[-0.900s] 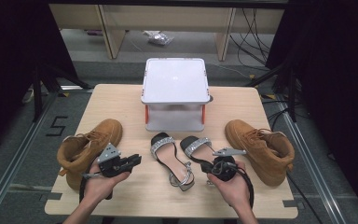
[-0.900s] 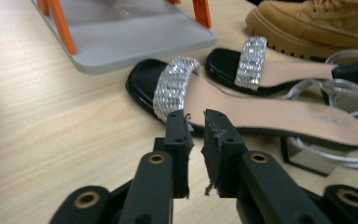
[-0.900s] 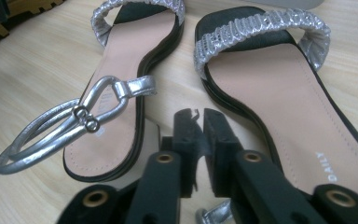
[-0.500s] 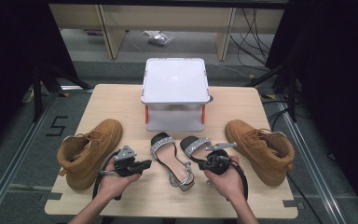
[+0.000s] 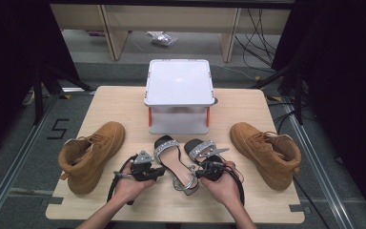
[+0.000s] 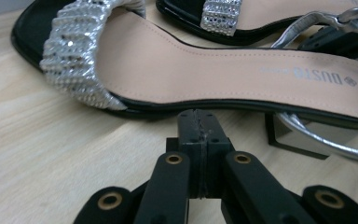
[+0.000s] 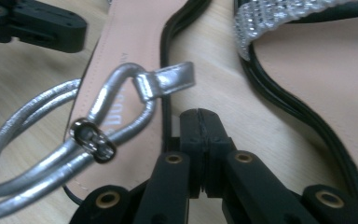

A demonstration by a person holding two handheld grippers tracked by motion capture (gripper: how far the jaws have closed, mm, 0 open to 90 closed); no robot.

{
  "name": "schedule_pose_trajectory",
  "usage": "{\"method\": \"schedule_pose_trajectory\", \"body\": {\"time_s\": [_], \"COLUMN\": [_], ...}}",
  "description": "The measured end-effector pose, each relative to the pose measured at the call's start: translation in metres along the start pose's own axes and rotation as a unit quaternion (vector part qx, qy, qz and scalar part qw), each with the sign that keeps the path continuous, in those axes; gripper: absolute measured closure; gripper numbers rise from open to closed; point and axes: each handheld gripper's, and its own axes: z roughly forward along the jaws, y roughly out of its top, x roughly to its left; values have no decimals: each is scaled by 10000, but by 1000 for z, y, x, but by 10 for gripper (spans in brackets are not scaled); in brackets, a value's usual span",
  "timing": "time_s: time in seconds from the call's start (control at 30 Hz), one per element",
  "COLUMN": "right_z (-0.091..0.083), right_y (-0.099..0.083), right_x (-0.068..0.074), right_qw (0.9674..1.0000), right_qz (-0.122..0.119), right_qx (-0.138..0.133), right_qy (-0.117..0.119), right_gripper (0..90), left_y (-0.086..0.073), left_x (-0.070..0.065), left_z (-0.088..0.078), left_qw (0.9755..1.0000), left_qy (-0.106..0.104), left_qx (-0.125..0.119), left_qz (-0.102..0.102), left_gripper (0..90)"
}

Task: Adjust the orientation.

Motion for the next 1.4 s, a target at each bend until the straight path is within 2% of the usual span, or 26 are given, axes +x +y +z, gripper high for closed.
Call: {"method": "schedule_pose_trajectory", "body": {"time_s": [0.03, 0.07, 0.13, 0.2, 0.23, 0.27, 0.37, 0.5, 0.57, 0.6, 0.63, 0.73, 0.8, 0.83, 0.87, 0.93, 0.97, 1.0, 1.03, 1.07, 1.1, 1.2, 1.23, 1.3, 1.33, 1.4], "right_z": [1, 1, 2, 2, 3, 2, 4, 7, 8, 10, 10, 13, 16, 17, 18, 19, 19, 19, 18, 15, 14, 3, 0, -6, -8, -11], "right_y": [0, 0, 0, -1, -1, -1, -2, -3, -3, -2, -3, -2, -2, -2, -2, -2, -2, -2, -3, -3, -3, -1, 0, 2, 4, 6], "right_x": [0, 2, 3, 5, 5, 8, 12, 20, 26, 27, 30, 34, 36, 36, 37, 37, 35, 34, 33, 29, 27, 19, 17, 13, 12, 11], "right_qw": [10000, 10000, 10000, 9999, 9999, 10000, 9998, 9993, 9989, 9986, 9985, 9975, 9963, 9957, 9954, 9949, 9951, 9950, 9949, 9958, 9968, 9982, 9979, 9987, 9983, 9984], "right_qz": [-42, -23, -83, -106, -156, -47, -133, -229, -139, -224, -191, -312, -323, -316, -280, -282, -298, -292, -189, -182, -187, 97, 126, 223, 308, 311], "right_qx": [-4, 15, 1, -7, -32, 34, 37, 31, 111, 72, 104, 4, -3, 7, 14, 13, 3, 11, 66, 19, -21, -14, -61, -94, -145, -179], "right_qy": [-11, -9, 30, 42, 45, 64, 105, 306, 425, 467, 493, 628, 800, 875, 916, 971, 942, 952, 993, 901, 771, 584, 632, 446, 463, 430], "right_gripper": [900, 900, 900, 900, 900, 900, 900, 900, 900, 900, 900, 900, 900, 900, 897, 878, 859, 845, 833, 804, 781, 713, 689, 644, 623, 597], "left_y": [1, 2, 2, 2, 2, 2, 2, 1, 1, 1, 0, 0, -1, -1, -1, -2, -2, -2, -1, 1, 3, 13, 18, 26, 30, 37], "left_x": [0, 1, 0, 0, 0, 0, 1, 5, 7, 6, 9, 12, 13, 14, 16, 15, 16, 16, 15, 16, 16, 20, 23, 27, 29, 32], "left_z": [2, 1, 4, 3, 3, 2, 0, -3, -4, -5, -5, -8, -8, -9, -9, -9, -11, -11, -14, -17, -20, -33, -38, -44, -47, -53], "left_qw": [10000, 9998, 9999, 9998, 9998, 9998, 9998, 9996, 9997, 9996, 9996, 9995, 9996, 9994, 9996, 9997, 9996, 9999, 9999, 9999, 9998, 9986, 9980, 9964, 9955, 9936], "left_qy": [-1, -42, -8, 35, 53, 53, 77, 119, 123, 194, 179, 201, 213, 256, 180, 174, 197, 121, 76, 95, 77, 135, 149, 229, 251, 388], "left_qx": [-15, 160, 162, 179, 173, 169, 194, 233, 217, 204, 212, 223, 159, 204, 219, 134, 174, 72, -48, -63, -208, -510, -619, -810, -916, -1060], "left_qz": [-27, 124, 59, 121, 84, 103, 72, 46, 26, -39, 19, -16, -106, -81, -52, -107, -85, -81, -87, 4, -22, 18, 9, 21, -1, 20], "left_gripper": [896, 896, 896, 896, 896, 896, 896, 896, 897, 896, 897, 896, 896, 897, 897, 896, 893, 889, 885, 877, 872, 859, 858, 855, 854, 851]}}
